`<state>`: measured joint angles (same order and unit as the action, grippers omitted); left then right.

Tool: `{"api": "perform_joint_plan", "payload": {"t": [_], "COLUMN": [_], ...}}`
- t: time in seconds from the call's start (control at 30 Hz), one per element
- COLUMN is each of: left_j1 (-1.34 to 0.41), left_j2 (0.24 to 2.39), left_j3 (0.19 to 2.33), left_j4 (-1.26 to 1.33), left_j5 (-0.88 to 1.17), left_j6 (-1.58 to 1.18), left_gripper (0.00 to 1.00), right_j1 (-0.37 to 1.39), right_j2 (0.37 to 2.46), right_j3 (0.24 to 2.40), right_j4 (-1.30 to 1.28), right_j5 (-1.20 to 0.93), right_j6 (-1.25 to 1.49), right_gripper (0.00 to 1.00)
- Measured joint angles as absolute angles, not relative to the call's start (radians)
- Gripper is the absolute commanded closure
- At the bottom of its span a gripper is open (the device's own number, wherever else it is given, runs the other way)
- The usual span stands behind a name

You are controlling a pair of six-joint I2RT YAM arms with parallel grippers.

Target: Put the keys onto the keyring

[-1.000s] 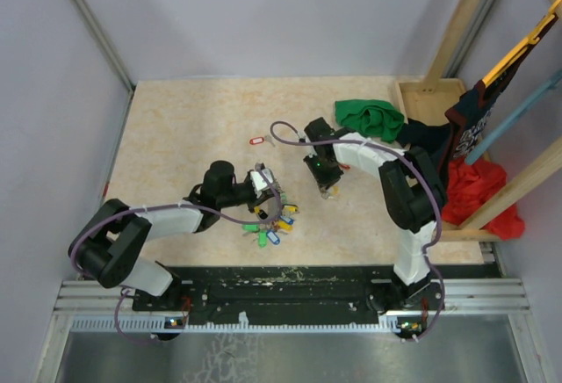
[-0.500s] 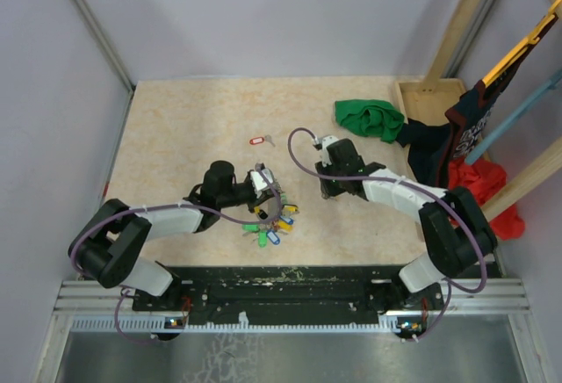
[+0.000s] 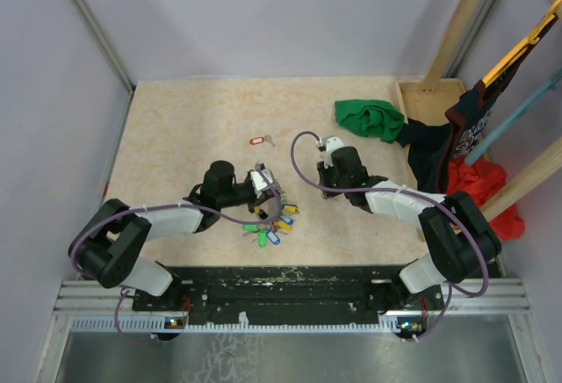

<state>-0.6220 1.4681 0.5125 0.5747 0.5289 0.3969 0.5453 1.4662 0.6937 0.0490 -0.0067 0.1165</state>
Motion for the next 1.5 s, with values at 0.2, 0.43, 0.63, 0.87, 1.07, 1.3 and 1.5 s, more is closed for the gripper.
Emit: {"api": "perform_joint_plan", "payload": {"t": [0.2,0.43,0.63,0.87,1.07,1.3,1.5], "left_j1": [-0.622,-0.622,-0.622,-0.622,-0.622,-0.622,-0.622], "left_j2": [1.468,1.468,1.468,1.468,1.468,1.468,1.468], "left_j3": [0.512,0.512,0.513,0.513,0.513,0.513,0.513], "left_j4": [0.575,0.575,0.575,0.575,0.575,0.575,0.575], "left_j5": [0.529,0.529,0.530,0.530,0.531,0.532,0.533], "left_j6": [0.397,0.397,0.396,0.396,0.396,0.396,0.396], "left_gripper": [1.00,1.00,1.00,1.00,1.00,1.00,1.00], "right_j1": [0.548,0.555,0.556,0.556,0.557,0.563,0.563], "right_j2": [1.477,1.510,1.512,1.522,1.534,1.539,1.542], "right_j3": [0.693,0.693,0.693,0.693,0.693,0.695,0.701], "right_j4": [0.073,0.058,0.059,0.052,0.050,0.038,0.032], "right_j5": [-0.005,-0.001,0.004,0.010,0.014,0.025,0.033], "right_j6": [0.117,0.126,0.127,0.128,0.128,0.133,0.135], "right_gripper": [0.80,0.80,0.84,0.86,0.88,0.95,1.00]}}
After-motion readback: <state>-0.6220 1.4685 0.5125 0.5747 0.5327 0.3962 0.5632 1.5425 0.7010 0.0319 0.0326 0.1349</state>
